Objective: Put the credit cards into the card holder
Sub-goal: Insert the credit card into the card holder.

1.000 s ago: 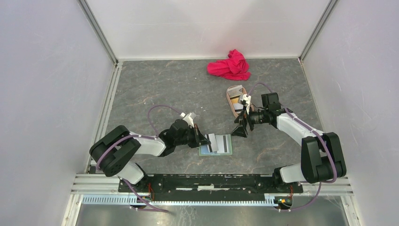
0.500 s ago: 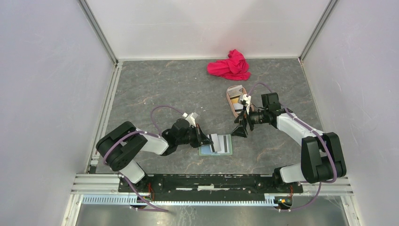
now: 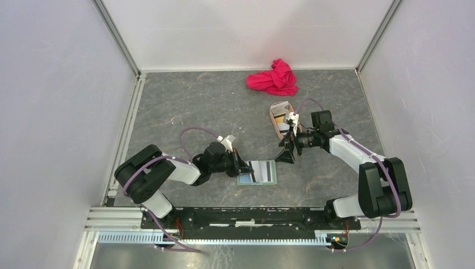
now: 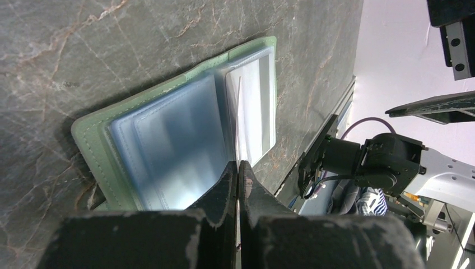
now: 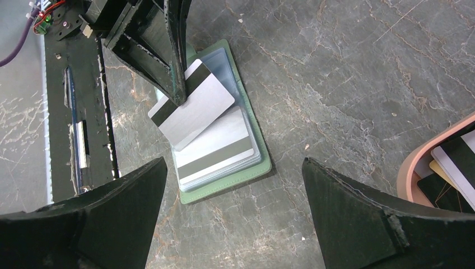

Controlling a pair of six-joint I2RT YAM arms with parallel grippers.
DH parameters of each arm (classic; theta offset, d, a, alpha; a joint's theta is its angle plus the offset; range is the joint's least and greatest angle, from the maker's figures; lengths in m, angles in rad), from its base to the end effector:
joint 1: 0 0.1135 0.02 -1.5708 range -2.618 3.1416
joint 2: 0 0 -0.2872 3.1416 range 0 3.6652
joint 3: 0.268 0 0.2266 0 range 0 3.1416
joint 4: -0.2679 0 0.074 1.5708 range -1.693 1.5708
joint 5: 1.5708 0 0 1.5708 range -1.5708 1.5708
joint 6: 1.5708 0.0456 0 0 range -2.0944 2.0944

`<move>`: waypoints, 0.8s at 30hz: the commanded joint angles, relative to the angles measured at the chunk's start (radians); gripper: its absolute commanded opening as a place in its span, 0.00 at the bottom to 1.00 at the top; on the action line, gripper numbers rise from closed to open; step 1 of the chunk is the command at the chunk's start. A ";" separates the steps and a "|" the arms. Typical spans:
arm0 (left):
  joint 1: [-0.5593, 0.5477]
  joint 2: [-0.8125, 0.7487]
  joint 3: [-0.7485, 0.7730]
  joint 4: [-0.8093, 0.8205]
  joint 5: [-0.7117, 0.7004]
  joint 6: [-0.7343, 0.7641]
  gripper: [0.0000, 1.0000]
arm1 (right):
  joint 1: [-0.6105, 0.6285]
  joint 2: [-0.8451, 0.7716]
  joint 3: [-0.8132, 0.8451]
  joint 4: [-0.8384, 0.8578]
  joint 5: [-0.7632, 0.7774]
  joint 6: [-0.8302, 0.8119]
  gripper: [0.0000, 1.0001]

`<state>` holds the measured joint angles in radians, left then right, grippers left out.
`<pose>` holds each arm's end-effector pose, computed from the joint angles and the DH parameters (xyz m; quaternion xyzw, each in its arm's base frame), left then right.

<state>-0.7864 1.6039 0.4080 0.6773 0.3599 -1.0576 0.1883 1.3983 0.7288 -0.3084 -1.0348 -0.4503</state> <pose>0.1770 -0.2001 0.1614 -0.0259 0.8551 -0.4872 0.1752 0.2222 0.0822 0.2272 -0.3981 0.7438 0.4358 0.3135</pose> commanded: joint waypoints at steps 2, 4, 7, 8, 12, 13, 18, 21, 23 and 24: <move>0.004 -0.010 0.027 -0.091 0.036 0.003 0.02 | 0.007 -0.002 -0.008 0.029 -0.017 0.004 0.98; 0.004 0.004 0.051 -0.118 0.046 0.016 0.02 | 0.018 0.004 -0.014 0.043 0.005 0.018 0.98; 0.004 0.029 0.091 -0.160 0.061 0.035 0.02 | 0.043 0.019 -0.018 0.049 0.038 0.021 0.98; 0.004 0.035 0.100 -0.173 0.068 0.040 0.02 | 0.056 0.023 -0.017 0.049 0.054 0.020 0.98; 0.004 0.045 0.125 -0.225 0.072 0.059 0.02 | 0.093 0.043 -0.010 0.046 0.138 0.022 0.98; 0.004 0.045 0.128 -0.237 0.070 0.062 0.02 | 0.101 0.049 -0.007 0.043 0.158 0.021 0.98; 0.004 0.047 0.140 -0.282 0.072 0.063 0.02 | 0.120 0.083 0.013 0.004 0.220 -0.008 0.98; 0.005 0.060 0.156 -0.310 0.087 0.067 0.02 | 0.125 0.080 0.015 0.003 0.225 -0.011 0.98; 0.006 0.075 0.171 -0.332 0.099 0.075 0.02 | 0.127 0.080 0.017 0.003 0.223 -0.011 0.98; 0.006 0.083 0.178 -0.343 0.106 0.079 0.02 | 0.129 0.081 0.017 0.003 0.227 -0.011 0.98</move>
<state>-0.7803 1.6478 0.5522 0.4309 0.4297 -1.0512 0.3077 1.4784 0.7170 -0.3115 -0.8291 -0.4438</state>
